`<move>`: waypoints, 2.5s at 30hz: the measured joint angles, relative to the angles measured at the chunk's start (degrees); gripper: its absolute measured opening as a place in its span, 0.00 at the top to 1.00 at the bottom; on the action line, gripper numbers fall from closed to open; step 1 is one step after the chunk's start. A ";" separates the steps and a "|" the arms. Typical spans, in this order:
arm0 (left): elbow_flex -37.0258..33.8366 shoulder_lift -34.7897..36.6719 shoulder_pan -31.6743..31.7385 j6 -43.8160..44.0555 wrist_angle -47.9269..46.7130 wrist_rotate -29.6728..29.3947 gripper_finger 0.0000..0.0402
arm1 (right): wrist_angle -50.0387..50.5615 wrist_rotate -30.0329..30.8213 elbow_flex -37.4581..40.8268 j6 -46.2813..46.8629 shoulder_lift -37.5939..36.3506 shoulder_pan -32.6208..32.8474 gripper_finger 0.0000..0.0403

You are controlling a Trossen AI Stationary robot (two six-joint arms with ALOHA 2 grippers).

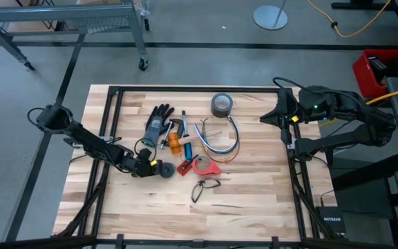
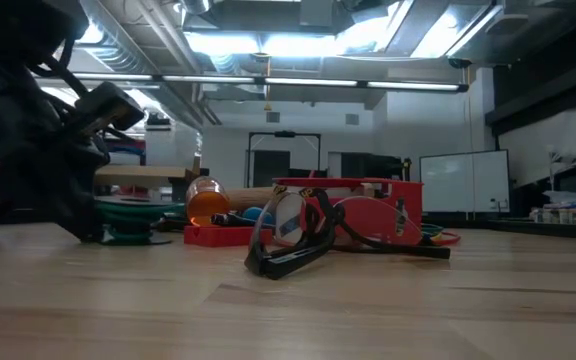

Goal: Coil cords
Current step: Coil the green wire on the spool, then return to Home Position

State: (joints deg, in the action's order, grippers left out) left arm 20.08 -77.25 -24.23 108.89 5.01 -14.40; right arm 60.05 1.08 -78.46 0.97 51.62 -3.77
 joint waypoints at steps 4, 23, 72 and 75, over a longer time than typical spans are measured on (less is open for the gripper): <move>0.00 0.00 0.13 -1.41 0.39 3.11 0.90 | 0.00 -0.01 0.00 0.00 0.00 0.00 0.90; 0.00 0.31 0.70 -1.88 0.00 12.33 0.79 | 0.08 -0.17 0.00 0.00 -0.13 0.00 0.90; -12.15 64.52 -2.36 -89.65 -4.92 -25.40 0.92 | -14.04 0.35 20.00 8.52 -32.15 0.02 0.90; -17.76 64.52 -2.36 -91.39 5.50 -23.45 0.92 | -17.22 -0.81 22.87 8.70 -33.21 0.02 0.90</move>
State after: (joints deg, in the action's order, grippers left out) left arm 2.31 -12.73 -26.59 17.49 10.51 -37.84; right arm 42.83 0.27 -55.59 9.67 18.41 -3.76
